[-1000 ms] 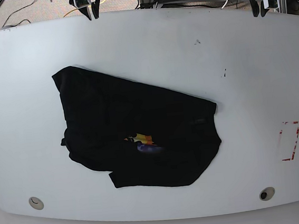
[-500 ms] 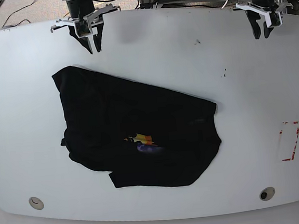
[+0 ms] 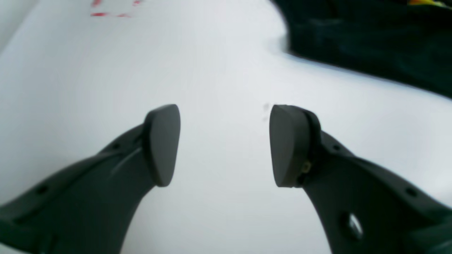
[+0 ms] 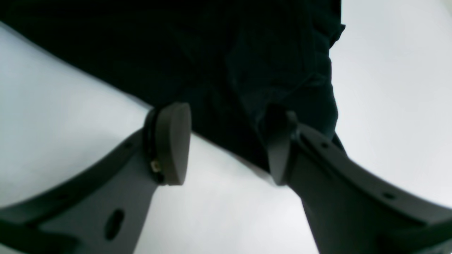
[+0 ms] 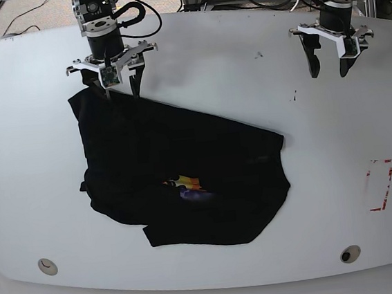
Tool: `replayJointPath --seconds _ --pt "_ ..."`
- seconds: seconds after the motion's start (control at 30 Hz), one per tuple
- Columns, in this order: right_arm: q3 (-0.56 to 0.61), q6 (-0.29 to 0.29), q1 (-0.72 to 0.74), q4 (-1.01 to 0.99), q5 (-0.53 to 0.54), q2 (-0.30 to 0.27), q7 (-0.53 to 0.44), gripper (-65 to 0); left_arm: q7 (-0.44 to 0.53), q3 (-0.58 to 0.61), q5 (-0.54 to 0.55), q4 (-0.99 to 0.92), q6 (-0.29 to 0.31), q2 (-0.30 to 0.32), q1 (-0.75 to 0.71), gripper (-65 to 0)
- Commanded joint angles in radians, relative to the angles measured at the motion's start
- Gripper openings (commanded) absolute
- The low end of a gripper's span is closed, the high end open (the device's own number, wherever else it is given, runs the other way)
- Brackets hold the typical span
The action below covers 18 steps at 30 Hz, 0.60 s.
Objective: Layout the t-shirt on the table in an organized manner, then fold the t-shirt properly
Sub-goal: 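Lower the right gripper onto the black t-shirt's bunched edge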
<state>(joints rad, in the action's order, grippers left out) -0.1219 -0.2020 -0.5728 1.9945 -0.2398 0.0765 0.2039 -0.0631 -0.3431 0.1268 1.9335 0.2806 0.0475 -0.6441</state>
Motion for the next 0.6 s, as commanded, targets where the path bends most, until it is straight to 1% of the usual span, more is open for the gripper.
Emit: replayJointPath --seconds 0.0,0.2,0.27,0.43,0.57 --pt "0.000 -0.017 0.041 0.019 0.006 -0.019 0.016 -30.6 0.009 0.014 0.009 0.020 -0.010 0.033 0.020 -27.1" --pt "-0.003 -0.066 0.136 0.018 0.007 -0.028 0.084 -30.4 -0.040 0.035 0.014 0.022 -0.010 0.041 0.065 -27.1" --pt "-0.020 -0.084 0.170 0.016 0.007 -0.028 0.104 -30.4 -0.056 0.035 0.014 0.022 -0.010 0.039 0.079 -27.1" --pt "-0.045 -0.126 0.270 0.005 0.009 -0.028 0.167 -30.4 -0.063 0.037 0.014 0.022 -0.010 0.039 0.103 -27.1" --pt "-0.071 -0.147 0.351 -0.027 0.009 -0.028 0.211 -30.4 -0.063 0.037 0.010 0.022 -0.010 0.039 0.123 -27.1"
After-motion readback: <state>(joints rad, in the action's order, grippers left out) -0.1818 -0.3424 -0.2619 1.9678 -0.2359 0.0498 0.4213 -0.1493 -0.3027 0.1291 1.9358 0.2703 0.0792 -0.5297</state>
